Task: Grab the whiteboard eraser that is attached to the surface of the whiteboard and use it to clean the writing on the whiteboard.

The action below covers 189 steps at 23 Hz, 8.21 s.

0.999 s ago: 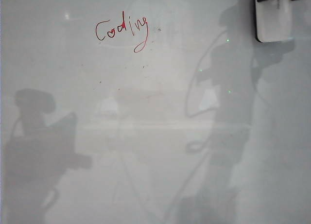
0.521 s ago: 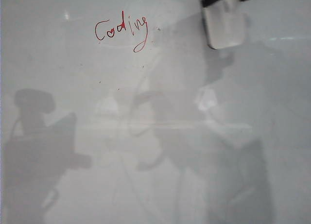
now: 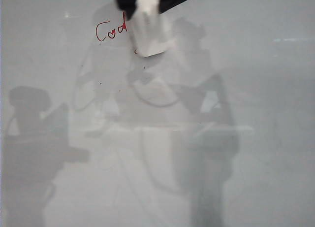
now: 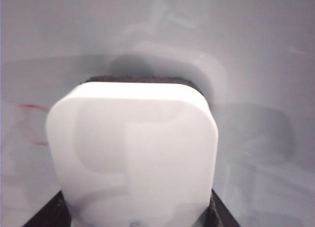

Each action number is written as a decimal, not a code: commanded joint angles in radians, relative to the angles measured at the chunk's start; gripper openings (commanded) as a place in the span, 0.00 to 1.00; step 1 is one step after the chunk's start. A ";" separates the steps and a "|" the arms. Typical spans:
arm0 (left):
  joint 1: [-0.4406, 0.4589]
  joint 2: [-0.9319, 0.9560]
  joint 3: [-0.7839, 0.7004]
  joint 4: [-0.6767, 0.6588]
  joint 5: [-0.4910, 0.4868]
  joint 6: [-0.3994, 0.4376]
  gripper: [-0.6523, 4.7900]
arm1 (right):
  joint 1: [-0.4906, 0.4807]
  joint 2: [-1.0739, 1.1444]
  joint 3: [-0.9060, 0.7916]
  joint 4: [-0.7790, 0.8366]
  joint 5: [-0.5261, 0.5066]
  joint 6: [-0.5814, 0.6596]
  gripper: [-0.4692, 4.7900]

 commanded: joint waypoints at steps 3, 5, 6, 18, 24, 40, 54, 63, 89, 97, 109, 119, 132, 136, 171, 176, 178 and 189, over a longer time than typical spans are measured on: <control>0.000 0.000 0.008 0.032 -0.048 0.004 0.11 | 0.012 0.169 0.121 0.057 -0.094 -0.003 0.47; 0.000 0.000 0.008 0.017 -0.050 0.004 0.11 | 0.024 0.217 0.152 0.063 -0.133 -0.003 0.47; 0.002 0.000 0.008 0.011 -0.050 0.004 0.11 | 0.031 0.237 0.166 0.063 -0.137 -0.003 0.47; 0.005 0.000 0.008 0.010 -0.079 0.006 0.11 | 0.027 0.069 0.182 -0.256 0.202 -0.011 0.47; 0.005 0.000 0.008 -0.005 -0.104 0.076 0.11 | 0.019 -0.138 0.109 -0.400 0.262 -0.011 0.47; 0.005 0.000 0.006 -0.044 -0.234 0.113 0.11 | -0.519 -0.987 -0.716 -0.057 -0.084 0.008 0.47; 0.006 0.000 0.006 -0.042 -0.250 0.135 0.11 | -0.882 -0.668 -0.766 0.427 -0.665 0.131 0.47; 0.006 0.000 0.006 -0.043 -0.249 0.158 0.11 | -0.853 -0.474 -0.680 0.504 -0.654 0.131 0.48; 0.006 0.050 -0.140 0.096 -0.408 0.292 0.11 | -0.850 -1.227 -0.640 -0.374 -0.695 0.160 0.08; 0.006 0.049 -0.292 0.225 -0.417 0.291 0.11 | -0.851 -1.425 -0.689 -0.484 -0.694 0.264 0.08; 0.005 0.049 -0.369 0.264 -0.439 0.291 0.11 | -0.851 -1.619 -1.049 -0.288 -0.681 0.288 0.08; 0.005 0.049 -0.369 0.262 -0.439 0.288 0.11 | -0.851 -1.633 -1.184 -0.222 -0.687 0.325 0.08; 0.005 0.049 -0.369 0.262 -0.439 0.288 0.11 | -0.853 -1.633 -1.184 -0.203 -0.680 0.272 0.08; 0.005 0.048 -0.369 0.262 -0.439 0.288 0.11 | -0.855 -1.636 -1.185 -0.183 -0.680 0.219 0.08; 0.005 0.048 -0.369 0.257 -0.439 0.288 0.11 | -0.926 -1.636 -1.267 -0.144 -0.684 0.139 0.08; 0.005 0.017 -0.369 0.230 -0.439 0.293 0.11 | -0.926 -1.636 -1.267 -0.144 -0.684 0.139 0.08; 0.005 0.000 -0.369 0.205 -0.474 0.292 0.11 | -0.926 -1.636 -1.267 -0.144 -0.684 0.139 0.08; -0.034 0.000 -0.369 0.191 -0.527 0.291 0.11 | -0.926 -1.635 -1.267 -0.147 -0.684 0.139 0.08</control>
